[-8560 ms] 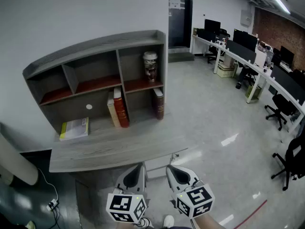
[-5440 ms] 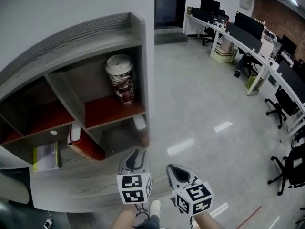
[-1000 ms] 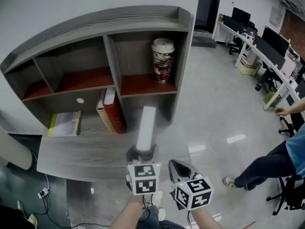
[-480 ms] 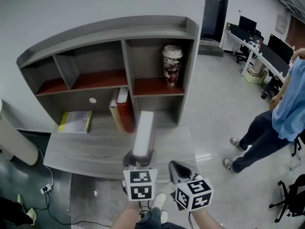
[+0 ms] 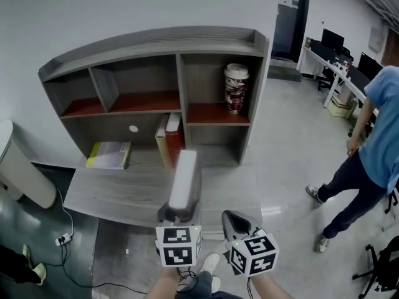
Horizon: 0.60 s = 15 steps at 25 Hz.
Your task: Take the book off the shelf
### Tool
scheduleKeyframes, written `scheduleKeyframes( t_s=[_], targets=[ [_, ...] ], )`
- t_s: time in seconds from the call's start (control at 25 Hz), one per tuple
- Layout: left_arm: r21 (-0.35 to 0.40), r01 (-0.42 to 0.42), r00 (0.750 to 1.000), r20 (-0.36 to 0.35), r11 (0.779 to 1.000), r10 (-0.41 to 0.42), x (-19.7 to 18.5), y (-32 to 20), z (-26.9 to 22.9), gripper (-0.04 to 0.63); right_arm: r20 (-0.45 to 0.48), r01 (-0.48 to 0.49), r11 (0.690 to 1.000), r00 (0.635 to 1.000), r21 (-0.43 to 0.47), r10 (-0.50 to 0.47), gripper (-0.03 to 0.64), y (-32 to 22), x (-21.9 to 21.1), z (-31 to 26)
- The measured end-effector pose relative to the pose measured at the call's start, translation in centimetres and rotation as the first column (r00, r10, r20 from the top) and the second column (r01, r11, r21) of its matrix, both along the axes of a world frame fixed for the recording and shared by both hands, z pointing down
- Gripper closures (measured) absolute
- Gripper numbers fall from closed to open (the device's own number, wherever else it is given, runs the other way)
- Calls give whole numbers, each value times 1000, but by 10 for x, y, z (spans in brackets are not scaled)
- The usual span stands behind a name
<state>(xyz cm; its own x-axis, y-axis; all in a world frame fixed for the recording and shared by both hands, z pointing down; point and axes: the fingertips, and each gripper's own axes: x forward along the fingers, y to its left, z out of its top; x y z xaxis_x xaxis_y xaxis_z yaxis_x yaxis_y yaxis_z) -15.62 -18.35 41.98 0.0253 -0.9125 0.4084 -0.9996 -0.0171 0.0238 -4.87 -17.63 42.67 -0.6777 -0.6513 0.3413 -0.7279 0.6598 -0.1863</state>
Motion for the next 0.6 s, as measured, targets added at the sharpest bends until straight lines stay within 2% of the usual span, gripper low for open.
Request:
scheduleKeyframes(
  t_s=[0.6],
  targets=[
    [-19, 32, 999, -22, 999, -33, -23, 32, -10, 377, 6, 62, 998, 998, 24, -62, 609, 23, -17, -4]
  ],
)
